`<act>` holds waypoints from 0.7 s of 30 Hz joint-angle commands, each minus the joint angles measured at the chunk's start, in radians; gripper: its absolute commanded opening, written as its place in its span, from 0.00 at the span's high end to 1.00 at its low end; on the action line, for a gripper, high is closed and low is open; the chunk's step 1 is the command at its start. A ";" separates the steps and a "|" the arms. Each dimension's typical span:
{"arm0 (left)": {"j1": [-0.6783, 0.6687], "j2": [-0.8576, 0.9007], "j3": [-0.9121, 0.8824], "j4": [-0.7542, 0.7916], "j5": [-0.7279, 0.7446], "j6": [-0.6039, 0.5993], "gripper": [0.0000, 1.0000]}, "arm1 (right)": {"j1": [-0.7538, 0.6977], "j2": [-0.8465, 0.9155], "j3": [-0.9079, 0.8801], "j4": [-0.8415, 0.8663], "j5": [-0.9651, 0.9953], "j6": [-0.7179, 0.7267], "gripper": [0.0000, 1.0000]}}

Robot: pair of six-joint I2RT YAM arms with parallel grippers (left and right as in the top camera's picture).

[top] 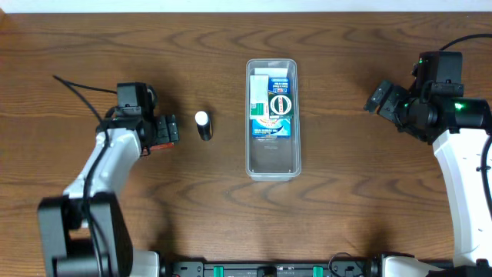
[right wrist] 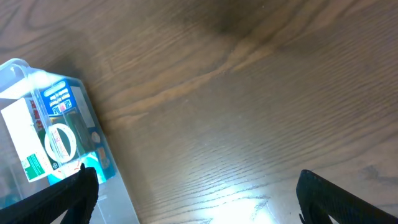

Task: Pack container
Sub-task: 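Carry the red sachet over the container with the left gripper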

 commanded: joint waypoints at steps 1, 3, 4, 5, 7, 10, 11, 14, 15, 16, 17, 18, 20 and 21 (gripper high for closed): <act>0.009 0.045 0.005 0.025 0.016 -0.015 0.02 | -0.006 -0.016 0.002 0.000 -0.003 0.006 0.01; 0.009 0.063 0.005 0.038 0.015 -0.015 0.02 | -0.006 -0.016 0.002 -0.001 -0.003 0.006 0.01; 0.009 0.073 0.005 0.044 0.015 -0.015 0.02 | -0.006 -0.016 0.002 -0.001 -0.003 0.006 0.01; 0.009 0.082 0.005 0.048 0.015 -0.015 0.02 | -0.006 -0.016 0.002 -0.001 -0.003 0.006 0.01; 0.009 0.103 0.005 0.053 0.015 -0.015 0.02 | -0.006 -0.016 0.002 -0.001 -0.003 0.006 0.01; 0.009 0.123 0.005 0.053 0.015 -0.016 0.02 | -0.006 -0.016 0.002 0.000 -0.003 0.006 0.01; 0.009 0.126 0.005 0.051 0.015 -0.016 0.00 | -0.006 -0.016 0.002 -0.001 -0.003 0.006 0.01; 0.009 0.127 0.005 0.048 0.015 -0.016 0.09 | -0.006 -0.016 0.002 -0.001 -0.003 0.006 0.01; 0.009 0.126 0.005 0.047 0.015 -0.016 0.12 | -0.006 -0.016 0.002 0.000 -0.003 0.006 0.01; 0.009 0.126 0.005 0.044 0.015 -0.016 0.15 | -0.006 -0.016 0.002 0.000 -0.003 0.006 0.01; 0.009 0.122 0.005 0.040 0.015 -0.016 0.17 | -0.006 -0.016 0.002 -0.001 -0.003 0.006 0.01; 0.009 0.117 0.006 0.034 0.015 -0.016 0.17 | -0.006 -0.016 0.002 -0.001 -0.003 0.006 0.01; 0.009 0.093 0.008 0.022 0.015 -0.016 0.19 | -0.006 -0.016 0.002 0.000 -0.003 0.006 0.01; 0.009 0.073 0.011 0.013 0.015 -0.016 0.19 | -0.006 -0.016 0.002 -0.001 -0.003 0.006 0.01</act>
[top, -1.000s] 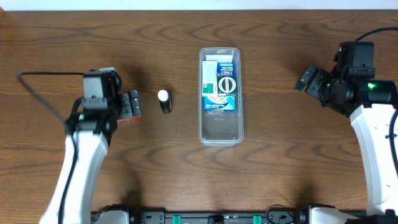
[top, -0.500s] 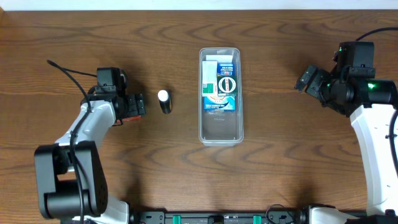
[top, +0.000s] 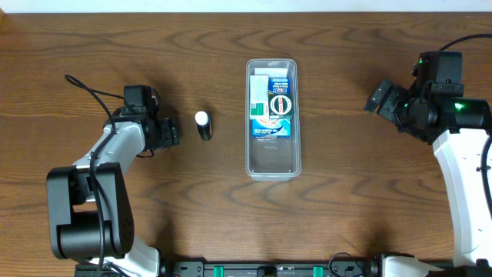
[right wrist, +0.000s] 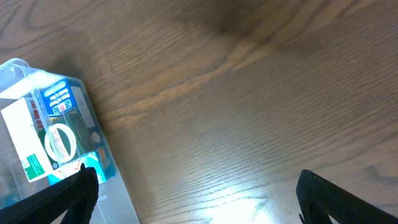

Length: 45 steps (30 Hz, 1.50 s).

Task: Pack container
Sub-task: 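Carry the red sachet over the container with the left gripper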

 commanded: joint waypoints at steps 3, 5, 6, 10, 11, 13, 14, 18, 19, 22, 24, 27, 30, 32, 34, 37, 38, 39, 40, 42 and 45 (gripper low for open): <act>0.004 -0.112 0.023 -0.055 0.000 -0.002 0.21 | -0.006 -0.016 0.002 -0.001 -0.003 0.006 0.01; 0.003 -0.171 0.034 -0.090 0.000 -0.002 0.21 | -0.006 -0.016 0.002 -0.001 -0.003 0.006 0.01; 0.001 -0.202 0.042 -0.111 0.000 -0.002 0.21 | -0.006 -0.016 0.002 0.000 -0.003 0.006 0.01; -0.030 -0.341 0.075 -0.210 0.000 -0.002 0.22 | -0.006 -0.016 0.002 0.000 -0.003 0.006 0.01; -0.044 -0.374 0.082 -0.232 0.000 -0.002 0.23 | -0.006 -0.016 0.002 -0.001 -0.003 0.006 0.01; -0.089 -0.446 0.101 -0.285 0.002 -0.011 0.24 | -0.006 -0.016 0.002 0.000 -0.003 0.006 0.01; -0.121 -0.483 0.113 -0.312 0.003 -0.021 0.24 | -0.006 -0.016 0.002 0.000 -0.003 0.006 0.01; -0.273 -0.599 0.145 -0.371 0.003 -0.095 0.24 | -0.006 -0.016 0.002 -0.001 -0.003 0.006 0.01; -0.322 -0.624 0.146 -0.371 0.003 -0.137 0.24 | -0.006 -0.016 0.002 0.000 -0.003 0.006 0.01; -0.465 -0.665 0.146 -0.360 0.002 -0.221 0.24 | -0.006 -0.016 0.002 -0.001 -0.003 0.006 0.01; -0.566 -0.661 0.146 -0.340 0.000 -0.270 0.24 | -0.006 -0.016 0.002 -0.001 -0.003 0.006 0.01; -0.684 -0.625 0.146 -0.296 -0.002 -0.305 0.24 | -0.006 -0.016 0.002 0.000 -0.003 0.006 0.01; -0.775 -0.558 0.146 -0.239 -0.001 -0.325 0.24 | -0.006 -0.016 0.002 0.000 -0.003 0.006 0.01; -0.829 -0.500 0.146 -0.196 -0.002 -0.339 0.23 | -0.006 -0.016 0.002 -0.001 -0.003 0.006 0.01; -0.864 -0.439 0.146 -0.160 -0.009 -0.340 0.24 | -0.006 -0.016 0.002 -0.001 -0.003 0.006 0.01; -0.882 -0.340 0.146 -0.112 -0.037 -0.399 0.24 | -0.006 -0.016 0.002 -0.001 -0.003 0.006 0.01; -0.883 -0.310 0.146 -0.100 -0.056 -0.425 0.23 | -0.006 -0.016 0.002 -0.001 -0.003 0.006 0.01; -0.883 -0.276 0.146 -0.088 -0.083 -0.454 0.24 | -0.006 -0.016 0.002 -0.001 -0.003 0.006 0.01; -0.883 -0.249 0.146 -0.077 -0.101 -0.479 0.23 | -0.006 -0.016 0.002 -0.001 -0.003 0.006 0.01; -0.883 -0.202 0.146 -0.048 -0.110 -0.513 0.23 | -0.006 -0.016 0.002 -0.001 -0.003 0.006 0.01; -0.883 -0.136 0.146 -0.021 -0.110 -0.591 0.24 | -0.006 -0.016 0.002 -0.001 -0.003 0.006 0.01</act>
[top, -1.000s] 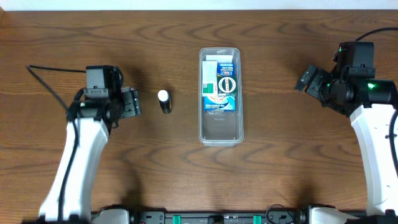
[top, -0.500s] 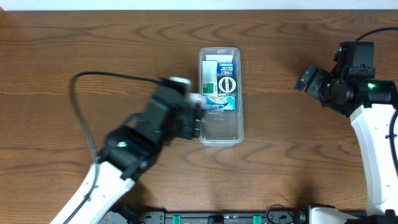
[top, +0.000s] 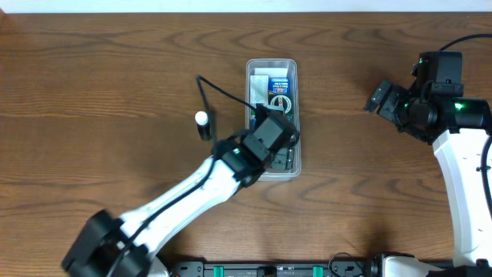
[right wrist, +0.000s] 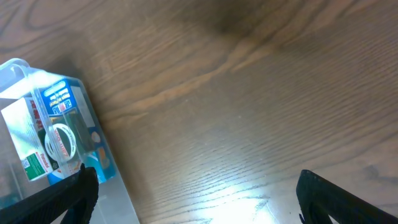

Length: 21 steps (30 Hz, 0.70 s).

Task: Pack container
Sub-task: 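Carry the red sachet over the container with the left gripper, then lower the red sachet into the container's near end and release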

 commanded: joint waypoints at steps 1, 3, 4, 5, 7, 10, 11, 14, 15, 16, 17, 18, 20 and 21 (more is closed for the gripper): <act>0.000 0.056 0.018 0.014 -0.041 -0.123 0.24 | -0.006 -0.016 0.002 0.000 -0.003 0.006 0.01; -0.002 0.089 0.018 0.013 -0.039 -0.131 0.24 | -0.006 -0.016 0.002 -0.001 -0.003 0.006 0.01; -0.002 0.103 0.018 0.013 -0.034 -0.131 0.24 | -0.006 -0.016 0.002 -0.001 -0.003 0.006 0.01; -0.004 0.117 0.018 0.013 -0.023 -0.131 0.24 | -0.006 -0.016 0.002 -0.001 -0.003 0.006 0.01; -0.004 0.135 0.018 0.013 0.009 -0.131 0.23 | -0.006 -0.016 0.002 -0.001 -0.003 0.006 0.01; -0.005 0.137 0.018 0.013 0.043 -0.131 0.23 | -0.006 -0.016 0.002 -0.001 -0.003 0.006 0.01; -0.006 0.135 0.018 0.013 0.046 -0.131 0.23 | -0.006 -0.016 0.002 -0.001 -0.003 0.006 0.01; -0.013 0.129 0.018 0.012 0.053 -0.131 0.14 | -0.006 -0.016 0.002 0.000 -0.003 0.006 0.01; -0.013 0.129 0.021 0.011 0.061 -0.131 0.09 | -0.006 -0.016 0.002 -0.001 -0.003 0.006 0.01; -0.013 0.129 0.023 0.011 0.069 -0.131 0.05 | -0.006 -0.016 0.002 -0.001 -0.003 0.006 0.01; -0.013 0.129 0.025 0.011 0.075 -0.132 0.00 | -0.006 -0.016 0.002 -0.001 -0.003 0.006 0.01; -0.013 0.129 0.028 0.008 0.075 -0.131 0.02 | -0.006 -0.016 0.002 0.000 -0.003 0.006 0.01; -0.013 0.129 0.034 0.001 0.076 -0.131 0.02 | -0.006 -0.016 0.002 0.000 -0.003 0.006 0.01; -0.013 0.129 0.037 -0.003 0.076 -0.131 0.02 | -0.006 -0.016 0.002 -0.001 -0.003 0.006 0.01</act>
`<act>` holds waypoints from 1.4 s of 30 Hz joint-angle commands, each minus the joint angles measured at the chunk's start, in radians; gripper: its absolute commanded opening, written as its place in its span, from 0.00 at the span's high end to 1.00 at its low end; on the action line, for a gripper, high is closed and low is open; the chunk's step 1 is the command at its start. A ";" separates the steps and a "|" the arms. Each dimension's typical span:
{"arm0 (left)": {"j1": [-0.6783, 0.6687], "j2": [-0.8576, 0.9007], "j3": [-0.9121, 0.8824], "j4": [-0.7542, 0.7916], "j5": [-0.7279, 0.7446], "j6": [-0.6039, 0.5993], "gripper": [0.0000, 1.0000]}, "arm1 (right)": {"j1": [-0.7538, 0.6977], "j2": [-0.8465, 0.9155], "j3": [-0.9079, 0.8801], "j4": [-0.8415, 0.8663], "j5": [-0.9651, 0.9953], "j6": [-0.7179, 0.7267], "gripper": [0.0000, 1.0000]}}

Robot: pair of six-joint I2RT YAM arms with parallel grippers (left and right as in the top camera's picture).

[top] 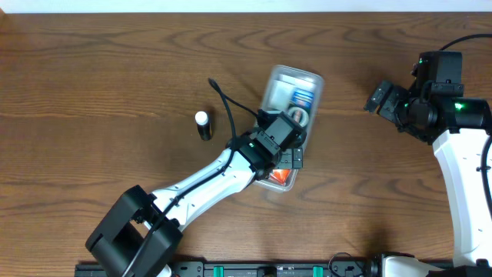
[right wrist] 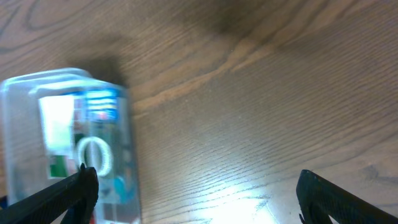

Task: Pack container
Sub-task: 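Lower the red sachet into the container's near end and release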

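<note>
The clear plastic container lies skewed on the table, its far end swung to the right. Inside is a blue-and-white packet with a white ring; the right wrist view shows it blurred. Something orange shows at the container's near end. My left gripper is down in that near end; its fingers are hidden by its own body. A black tube with a white cap lies left of the container. My right gripper hangs open over bare wood, right of the container.
The wooden table stretches wide on both sides. My left arm crosses the front middle from the near edge up to the container. My right arm stands along the right edge.
The container has turned, its far end now further right and its near end pushed off line. An orange thing now shows at its near end beside my left gripper. The right arm has not moved.
My left gripper was at the left of the table beside the black tube, with a bit of red-orange at its fingers, and stayed there. Then it was down in the straight container's near end. Now the container lies skewed with something orange inside.
</note>
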 commanded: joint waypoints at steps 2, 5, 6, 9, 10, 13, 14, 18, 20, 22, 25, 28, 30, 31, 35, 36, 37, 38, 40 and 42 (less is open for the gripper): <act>-0.005 -0.002 0.023 -0.022 0.022 0.009 0.02 | -0.006 -0.016 0.002 -0.001 -0.003 0.006 0.01; -0.005 -0.002 0.036 -0.031 0.019 0.009 0.02 | -0.006 -0.016 0.002 -0.001 -0.003 0.006 0.01; -0.005 -0.002 0.038 -0.033 0.014 0.009 0.02 | -0.006 -0.016 0.002 -0.001 -0.003 0.006 0.01; -0.005 -0.002 0.038 -0.035 0.010 0.009 0.02 | -0.006 -0.016 0.002 -0.001 -0.003 0.006 0.01; -0.005 -0.002 0.038 -0.035 0.010 0.009 0.02 | -0.006 -0.016 0.002 -0.001 -0.003 0.006 0.01; -0.005 -0.002 0.041 -0.034 0.006 0.013 0.02 | -0.006 -0.016 0.002 -0.001 -0.003 0.006 0.01; -0.005 -0.002 0.046 -0.034 0.007 0.017 0.02 | -0.006 -0.016 0.002 -0.001 -0.003 0.006 0.01; -0.006 -0.017 0.077 -0.036 0.014 0.092 0.02 | -0.006 -0.016 0.002 -0.001 -0.003 0.006 0.01; -0.006 -0.038 0.098 -0.035 0.014 0.134 0.02 | -0.006 -0.016 0.002 -0.001 -0.003 0.006 0.01; -0.006 -0.061 0.125 -0.039 0.009 0.191 0.02 | -0.006 -0.016 0.002 -0.001 -0.003 0.006 0.01; -0.005 -0.097 0.152 -0.064 -0.071 0.254 0.02 | -0.006 -0.016 0.002 -0.001 -0.003 0.006 0.01; 0.006 -0.119 0.152 -0.095 -0.196 0.347 0.05 | -0.006 -0.016 0.002 -0.001 -0.003 0.006 0.01; 0.025 -0.117 0.151 -0.120 -0.239 0.423 0.12 | -0.006 -0.016 0.002 -0.001 -0.003 0.006 0.01; 0.037 -0.113 0.151 -0.127 -0.238 0.464 0.15 | -0.006 -0.016 0.002 -0.001 -0.003 0.006 0.01; 0.087 -0.083 0.149 -0.145 -0.230 0.610 0.20 | -0.006 -0.016 0.002 -0.001 -0.003 0.006 0.01; 0.097 -0.075 0.148 -0.148 -0.211 0.649 0.21 | -0.006 -0.016 0.002 -0.001 -0.003 0.006 0.01; 0.108 -0.064 0.148 -0.148 -0.188 0.685 0.21 | -0.006 -0.016 0.002 -0.001 -0.003 0.006 0.01; 0.119 -0.053 0.148 -0.147 -0.167 0.720 0.22 | -0.006 -0.016 0.002 -0.001 -0.003 0.006 0.01; 0.138 -0.034 0.148 -0.140 -0.166 0.757 0.25 | -0.006 -0.016 0.002 -0.001 -0.003 0.006 0.01; 0.158 -0.022 0.148 -0.132 -0.157 0.759 0.28 | -0.006 -0.016 0.002 -0.001 -0.003 0.006 0.01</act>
